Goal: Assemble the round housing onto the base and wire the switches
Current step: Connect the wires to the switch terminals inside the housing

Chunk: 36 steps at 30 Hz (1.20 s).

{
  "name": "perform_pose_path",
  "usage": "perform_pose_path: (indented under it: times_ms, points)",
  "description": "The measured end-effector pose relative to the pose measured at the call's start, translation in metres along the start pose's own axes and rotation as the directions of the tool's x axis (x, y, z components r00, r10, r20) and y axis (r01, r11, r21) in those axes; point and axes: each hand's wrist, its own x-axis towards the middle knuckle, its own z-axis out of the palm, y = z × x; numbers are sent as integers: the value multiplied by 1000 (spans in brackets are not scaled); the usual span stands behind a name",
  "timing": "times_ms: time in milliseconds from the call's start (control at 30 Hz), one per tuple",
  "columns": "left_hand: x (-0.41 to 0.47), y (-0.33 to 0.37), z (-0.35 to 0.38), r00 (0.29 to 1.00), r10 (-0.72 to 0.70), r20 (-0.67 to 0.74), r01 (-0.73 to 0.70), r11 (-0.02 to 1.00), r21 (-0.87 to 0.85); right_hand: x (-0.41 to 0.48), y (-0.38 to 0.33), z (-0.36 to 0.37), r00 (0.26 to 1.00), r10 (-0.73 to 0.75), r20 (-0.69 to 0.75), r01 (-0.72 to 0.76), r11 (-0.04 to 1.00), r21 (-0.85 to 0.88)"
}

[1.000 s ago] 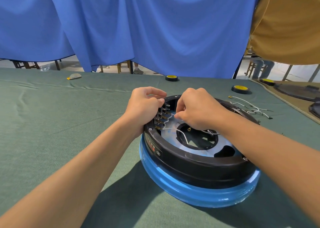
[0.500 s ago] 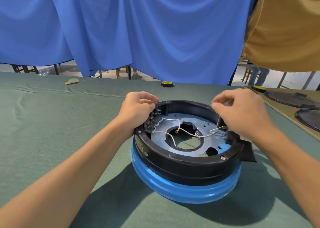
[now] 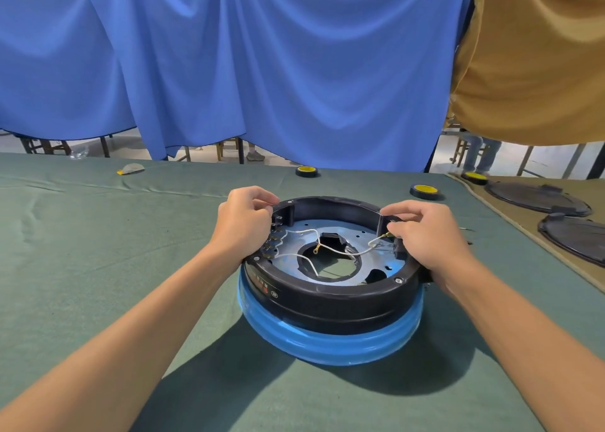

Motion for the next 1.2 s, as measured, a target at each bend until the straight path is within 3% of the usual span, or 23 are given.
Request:
perform_pose_path:
  times_ms: [133,200,267,333,400,467,600,833,933,1200]
  points:
    - [-1,2,0,999,43,-7,-41,990,134,12,-3,1,996,-44,72,49,997,-59]
    - [-2,4,-4,975,224,-13,-208,923,323,16,-4,1,988,-86,128,106,983,-153]
    - [-5,12,-9,858,503,107,-496,755,429,19,-4,1,975,-124,184,170,950,-260]
    - [-8,22,-10,742,551,382,-670,612,419,21,-7,1,961,-155,229,228,913,-339]
    - [-11,29,-6,709,337,620,-659,630,411,21,-9,0,945,-185,271,285,872,-398]
    - [-10,31,-4,700,187,690,-602,675,427,21,-12,0,924,-212,319,354,792,-498]
    - [-9,30,-2,730,169,663,-566,692,447,20,-22,0,891,-186,414,430,636,-640]
    - [-6,28,3,779,153,609,-523,695,493,15,-31,4,888,-164,430,458,405,-791]
    - [-6,25,5,794,180,580,-521,694,498,14,-32,6,886,-181,426,462,412,-786]
    - [-7,22,-4,753,196,628,-536,737,412,11,-30,1,837,-342,428,546,457,-702]
